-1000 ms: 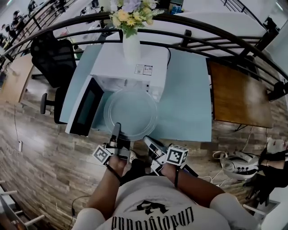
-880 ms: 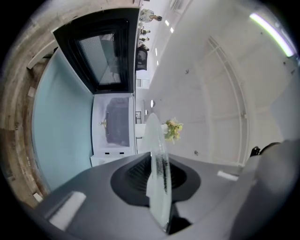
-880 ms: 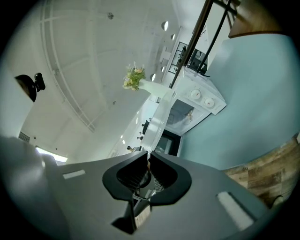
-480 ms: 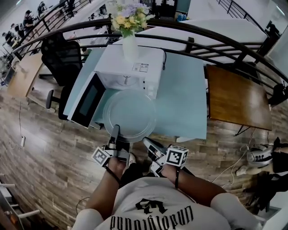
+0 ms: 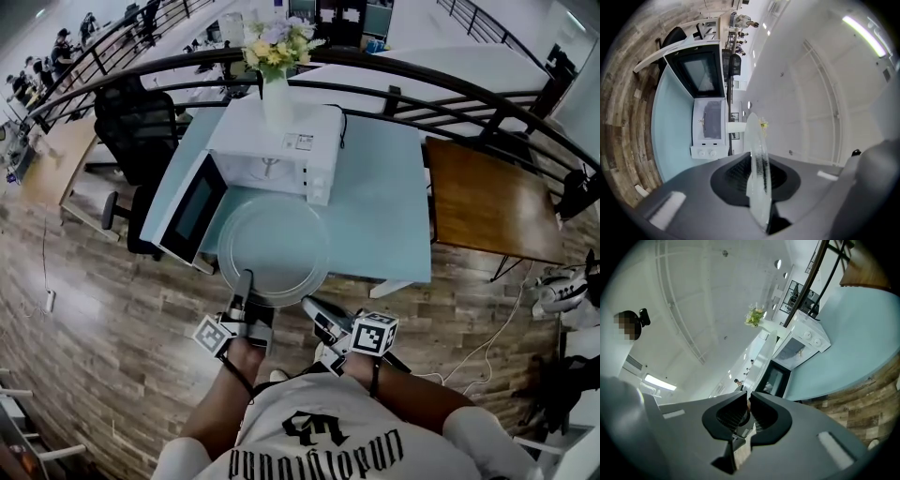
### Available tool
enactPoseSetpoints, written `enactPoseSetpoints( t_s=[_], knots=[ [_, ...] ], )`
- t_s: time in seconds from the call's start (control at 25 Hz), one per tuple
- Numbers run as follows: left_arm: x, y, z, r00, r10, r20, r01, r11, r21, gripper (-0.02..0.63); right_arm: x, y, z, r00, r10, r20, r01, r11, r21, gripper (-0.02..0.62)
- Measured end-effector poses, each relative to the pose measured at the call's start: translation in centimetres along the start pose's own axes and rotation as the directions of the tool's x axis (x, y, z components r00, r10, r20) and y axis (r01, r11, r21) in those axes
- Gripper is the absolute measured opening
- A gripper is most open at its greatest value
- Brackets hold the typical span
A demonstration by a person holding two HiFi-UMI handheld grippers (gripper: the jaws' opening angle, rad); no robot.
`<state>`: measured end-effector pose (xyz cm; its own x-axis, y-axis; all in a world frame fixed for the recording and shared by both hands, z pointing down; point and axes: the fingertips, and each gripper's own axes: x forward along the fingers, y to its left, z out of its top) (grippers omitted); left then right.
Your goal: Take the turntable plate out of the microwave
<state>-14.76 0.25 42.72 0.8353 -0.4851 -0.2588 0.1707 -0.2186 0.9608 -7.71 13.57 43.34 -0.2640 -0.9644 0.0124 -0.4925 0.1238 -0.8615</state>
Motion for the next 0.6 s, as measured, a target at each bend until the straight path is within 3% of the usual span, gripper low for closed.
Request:
enactPoseSetpoints(
  t_s=[0.6],
  knots=[
    [-8.7, -3.9, 3.8, 0.998, 0.005, -0.069, -0.006, 1.0, -0.011, 0.084, 0.6, 7.4, -8.4, 0.999, -0.007, 0.035, 0.01, 0.998, -0.068, 0.031]
  ],
)
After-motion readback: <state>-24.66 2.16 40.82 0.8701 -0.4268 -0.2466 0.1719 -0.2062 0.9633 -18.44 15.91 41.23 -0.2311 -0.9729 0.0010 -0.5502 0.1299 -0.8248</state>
